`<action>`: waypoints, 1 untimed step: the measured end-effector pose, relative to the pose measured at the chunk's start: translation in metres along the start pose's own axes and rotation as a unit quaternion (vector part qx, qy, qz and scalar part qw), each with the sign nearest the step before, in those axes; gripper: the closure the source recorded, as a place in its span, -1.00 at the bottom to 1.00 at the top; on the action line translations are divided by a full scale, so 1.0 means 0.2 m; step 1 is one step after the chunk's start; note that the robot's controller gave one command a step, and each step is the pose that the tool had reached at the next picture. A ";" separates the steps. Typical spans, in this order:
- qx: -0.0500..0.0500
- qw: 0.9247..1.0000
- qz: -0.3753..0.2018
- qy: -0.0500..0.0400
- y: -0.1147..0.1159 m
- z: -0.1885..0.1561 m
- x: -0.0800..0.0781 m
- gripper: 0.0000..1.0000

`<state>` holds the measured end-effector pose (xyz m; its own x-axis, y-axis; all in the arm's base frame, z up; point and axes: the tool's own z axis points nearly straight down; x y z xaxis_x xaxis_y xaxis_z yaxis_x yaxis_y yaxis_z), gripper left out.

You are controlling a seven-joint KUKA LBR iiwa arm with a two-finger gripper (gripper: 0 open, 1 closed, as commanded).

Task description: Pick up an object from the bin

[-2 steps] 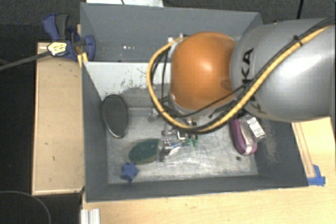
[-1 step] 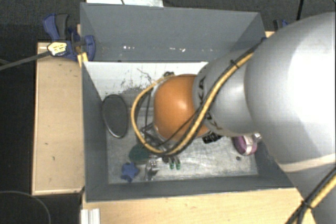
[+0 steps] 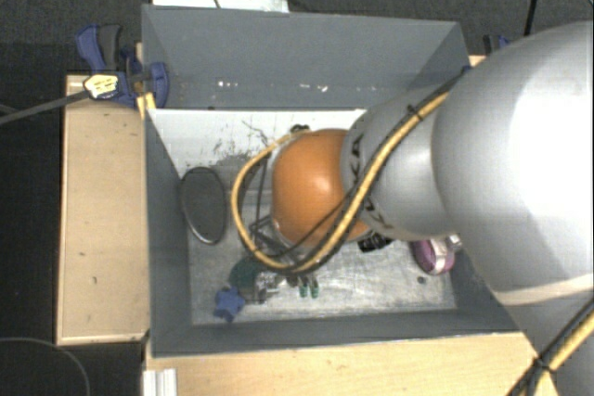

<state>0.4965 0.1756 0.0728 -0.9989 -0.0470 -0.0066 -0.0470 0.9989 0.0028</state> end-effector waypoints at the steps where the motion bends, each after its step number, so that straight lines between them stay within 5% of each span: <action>1: 0.001 0.997 -0.077 -0.001 -0.19 -0.67 -0.14 1.00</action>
Offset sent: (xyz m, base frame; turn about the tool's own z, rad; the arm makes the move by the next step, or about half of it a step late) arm 0.0268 -0.0350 0.1296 -0.1574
